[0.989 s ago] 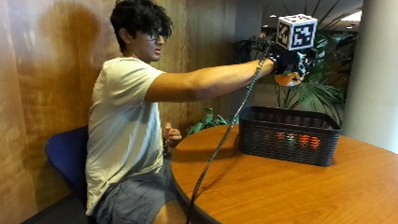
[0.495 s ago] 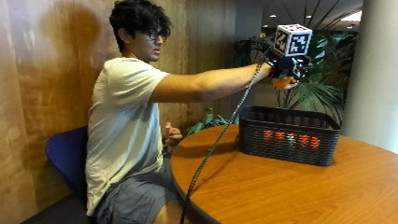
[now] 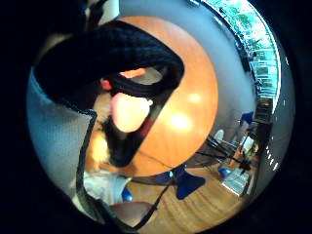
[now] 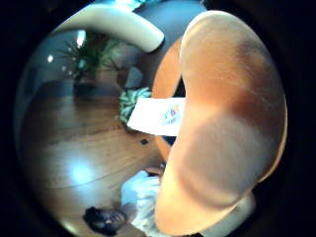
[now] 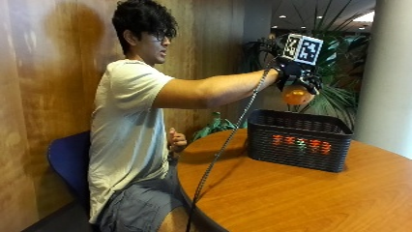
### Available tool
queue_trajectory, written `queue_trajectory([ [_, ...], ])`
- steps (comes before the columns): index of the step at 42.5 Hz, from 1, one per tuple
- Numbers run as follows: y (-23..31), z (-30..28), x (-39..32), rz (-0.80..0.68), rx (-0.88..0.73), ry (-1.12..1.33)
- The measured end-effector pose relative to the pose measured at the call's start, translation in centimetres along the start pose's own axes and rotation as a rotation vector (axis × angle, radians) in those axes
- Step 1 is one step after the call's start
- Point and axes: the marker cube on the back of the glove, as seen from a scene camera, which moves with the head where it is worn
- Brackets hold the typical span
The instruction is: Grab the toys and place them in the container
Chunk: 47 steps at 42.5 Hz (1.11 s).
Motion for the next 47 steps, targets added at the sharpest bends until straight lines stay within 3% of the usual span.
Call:
queue_trajectory([
  [18,2.1,-0.8,1.3,-0.030,0.023,-0.008],
  [32,3.5,0.7,2.2,0.070,-0.018,0.067],
  [47,13.1,3.0,4.6,0.055,0.098,0.004],
])
